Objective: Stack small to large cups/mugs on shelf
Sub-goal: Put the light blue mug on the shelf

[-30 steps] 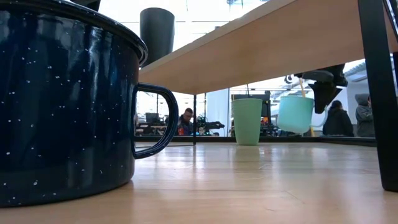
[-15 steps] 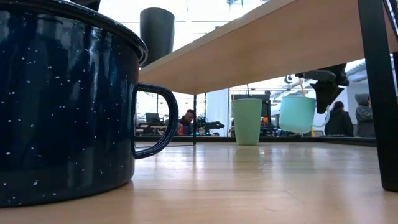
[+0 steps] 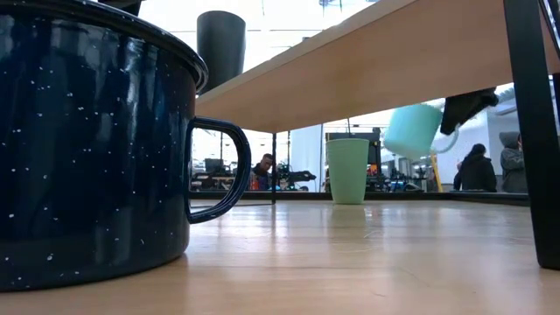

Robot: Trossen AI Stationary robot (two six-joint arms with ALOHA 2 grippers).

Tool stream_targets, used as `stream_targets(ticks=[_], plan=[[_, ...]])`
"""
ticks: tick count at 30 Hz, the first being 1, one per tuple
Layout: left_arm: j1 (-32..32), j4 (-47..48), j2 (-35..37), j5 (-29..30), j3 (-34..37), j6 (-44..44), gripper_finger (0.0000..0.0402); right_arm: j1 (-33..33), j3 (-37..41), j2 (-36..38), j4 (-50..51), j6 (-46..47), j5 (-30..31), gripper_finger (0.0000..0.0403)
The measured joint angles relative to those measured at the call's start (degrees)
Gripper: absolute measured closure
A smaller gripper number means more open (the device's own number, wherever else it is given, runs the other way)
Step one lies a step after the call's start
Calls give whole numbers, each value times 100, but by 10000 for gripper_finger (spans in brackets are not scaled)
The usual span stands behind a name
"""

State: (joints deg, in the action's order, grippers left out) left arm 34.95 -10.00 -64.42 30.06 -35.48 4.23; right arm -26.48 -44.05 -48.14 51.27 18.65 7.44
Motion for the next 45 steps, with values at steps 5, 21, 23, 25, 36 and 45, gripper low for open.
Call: stream_targets(ticks=[5, 21, 23, 25, 36, 45], plan=[[0, -4, 0, 0, 0, -22, 314, 377, -65, 355, 6, 275, 175, 355], [1, -16, 0, -2, 0, -298, 314, 1804, -245, 568, -1258, 617, 642, 355], [0, -22, -2, -2, 0, -322, 314, 2012, -245, 568, -1484, 612, 773, 355], [1, -29, 0, -2, 0, -335, 314, 2208, -245, 568, -1700, 591, 956, 355], [1, -79, -2, 0, 0, -533, 314, 3084, -247, 491, -2774, 468, 1644, 355], [0, -87, -2, 42, 0, -650, 314, 3702, -249, 44, -3173, 635, 1678, 355]])
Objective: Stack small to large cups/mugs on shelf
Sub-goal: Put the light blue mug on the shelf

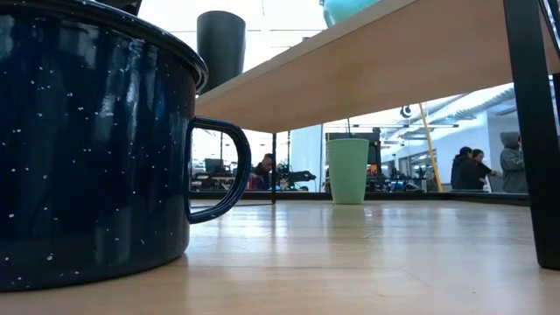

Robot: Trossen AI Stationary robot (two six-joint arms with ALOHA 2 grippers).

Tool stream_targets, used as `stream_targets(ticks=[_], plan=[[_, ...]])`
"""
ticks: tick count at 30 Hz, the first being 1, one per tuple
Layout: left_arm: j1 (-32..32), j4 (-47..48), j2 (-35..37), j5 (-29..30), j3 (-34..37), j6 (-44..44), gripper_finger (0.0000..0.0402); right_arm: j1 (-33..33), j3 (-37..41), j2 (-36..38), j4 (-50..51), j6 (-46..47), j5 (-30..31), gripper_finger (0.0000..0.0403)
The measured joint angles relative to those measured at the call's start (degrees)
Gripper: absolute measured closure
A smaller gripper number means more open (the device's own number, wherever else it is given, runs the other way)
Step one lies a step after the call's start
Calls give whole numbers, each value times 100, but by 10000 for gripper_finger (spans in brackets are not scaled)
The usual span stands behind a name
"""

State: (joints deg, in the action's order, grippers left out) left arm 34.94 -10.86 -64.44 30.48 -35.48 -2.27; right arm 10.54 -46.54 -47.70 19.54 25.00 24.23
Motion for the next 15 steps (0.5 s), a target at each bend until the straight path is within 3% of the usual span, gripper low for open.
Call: stream_targets(ticks=[15], plan=[[2, -76, 0, 6, 0, -222, 314, 819, 0, -709, -1295, -179, 326, 355]])
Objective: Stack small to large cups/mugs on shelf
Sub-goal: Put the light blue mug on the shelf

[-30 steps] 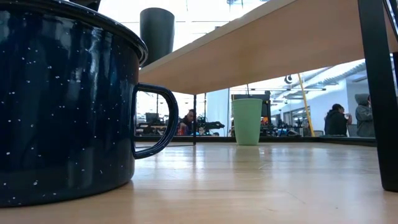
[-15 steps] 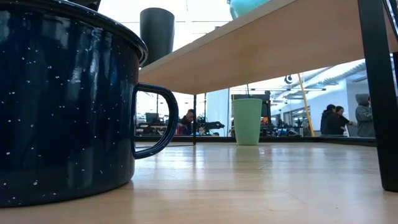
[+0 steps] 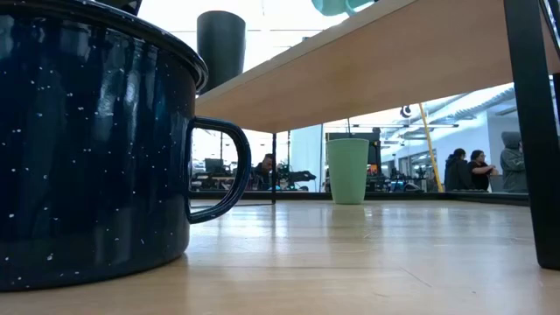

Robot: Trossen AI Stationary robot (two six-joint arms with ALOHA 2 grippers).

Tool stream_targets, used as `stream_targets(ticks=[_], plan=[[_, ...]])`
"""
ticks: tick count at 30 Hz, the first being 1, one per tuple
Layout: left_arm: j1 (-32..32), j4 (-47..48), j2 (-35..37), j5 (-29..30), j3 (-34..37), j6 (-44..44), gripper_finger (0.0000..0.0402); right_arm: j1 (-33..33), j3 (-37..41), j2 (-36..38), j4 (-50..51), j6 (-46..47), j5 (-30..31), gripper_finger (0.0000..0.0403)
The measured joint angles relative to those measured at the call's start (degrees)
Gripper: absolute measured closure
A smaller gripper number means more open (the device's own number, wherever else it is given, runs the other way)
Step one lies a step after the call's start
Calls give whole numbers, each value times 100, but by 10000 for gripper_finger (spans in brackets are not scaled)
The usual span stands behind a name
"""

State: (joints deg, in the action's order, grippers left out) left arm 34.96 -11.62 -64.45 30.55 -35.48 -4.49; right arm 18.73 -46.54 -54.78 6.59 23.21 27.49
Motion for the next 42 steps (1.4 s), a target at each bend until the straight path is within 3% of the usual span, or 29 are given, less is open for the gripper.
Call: stream_targets(ticks=[6, 15, 30, 42], plan=[[6, -69, 0, 2, -76, -74, 314, 309, -88, -291, -195, 83, 292, 355], [142, 28, 2, 2, -312, -28, 314, 633, -1100, -994, 337, 4, 427, 355], [698, 1777, 2, 0, -1073, -209, 314, 973, -2669, -2459, 1394, 482, 418, 355], [1087, 2267, 186, -28, -1285, -160, 314, 1236, -2883, -2853, 1987, 1394, 373, 355]])
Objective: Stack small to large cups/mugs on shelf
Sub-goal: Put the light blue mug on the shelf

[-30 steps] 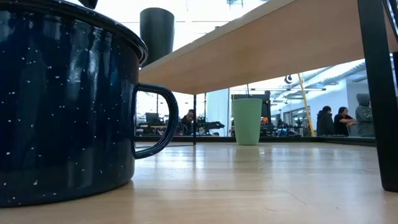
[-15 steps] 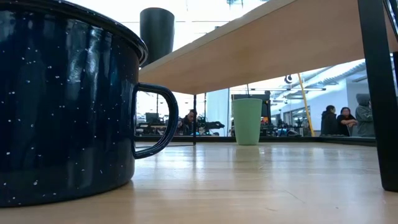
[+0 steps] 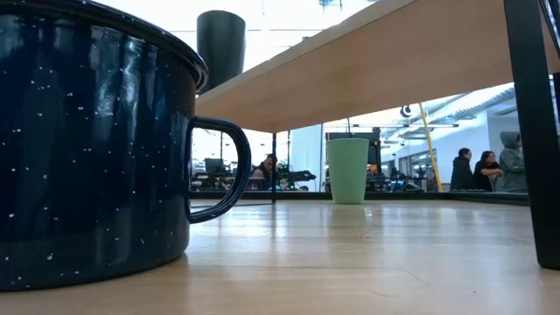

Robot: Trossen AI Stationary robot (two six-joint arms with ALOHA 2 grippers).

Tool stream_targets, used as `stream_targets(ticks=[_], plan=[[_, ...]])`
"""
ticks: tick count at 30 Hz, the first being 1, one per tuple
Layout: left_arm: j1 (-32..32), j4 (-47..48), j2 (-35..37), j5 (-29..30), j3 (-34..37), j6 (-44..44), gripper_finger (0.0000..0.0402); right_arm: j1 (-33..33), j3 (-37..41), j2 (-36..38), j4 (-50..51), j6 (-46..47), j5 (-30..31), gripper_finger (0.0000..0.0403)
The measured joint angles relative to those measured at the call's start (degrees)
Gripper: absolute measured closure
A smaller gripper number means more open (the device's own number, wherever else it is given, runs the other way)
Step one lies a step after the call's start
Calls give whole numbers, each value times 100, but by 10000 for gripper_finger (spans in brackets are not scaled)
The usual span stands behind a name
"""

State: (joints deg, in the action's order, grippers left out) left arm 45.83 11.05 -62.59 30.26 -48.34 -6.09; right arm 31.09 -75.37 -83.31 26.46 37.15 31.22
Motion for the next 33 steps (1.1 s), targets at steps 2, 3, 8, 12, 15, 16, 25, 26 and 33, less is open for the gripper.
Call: stream_targets(ticks=[2, 3, 8, 12, 15, 16, 25, 26, 33], plan=[[10, -13, 114, 2, 0, 22, 314, 0, 0, -3, -20, 55, -1, 355], [10, -30, 174, 2, 0, 24, 314, -5, 0, -2, -7, 58, 1, 355], [10, -156, 415, 94, 0, 167, 314, -192, 0, -2, 13, 18, -1, 355], [-29, -413, 455, 120, 0, 470, 314, -392, 0, -2, 47, -39, -282, 355], [-121, -572, 455, 122, -7, 621, 314, -506, -52, -4, 281, -35, -528, 355], [-173, -555, 451, 122, -28, 627, 314, -544, -92, -4, 383, -35, -597, 355], [-422, -449, 411, 129, -103, 634, 314, -859, -793, 2, 1295, -582, -726, 355], [-445, -377, 411, 127, -103, 599, 314, -888, -839, 2, 1348, -653, -759, 355], [-536, 7, 409, 358, -103, 406, 314, -1090, -922, -15, 1342, -910, -768, 355]])
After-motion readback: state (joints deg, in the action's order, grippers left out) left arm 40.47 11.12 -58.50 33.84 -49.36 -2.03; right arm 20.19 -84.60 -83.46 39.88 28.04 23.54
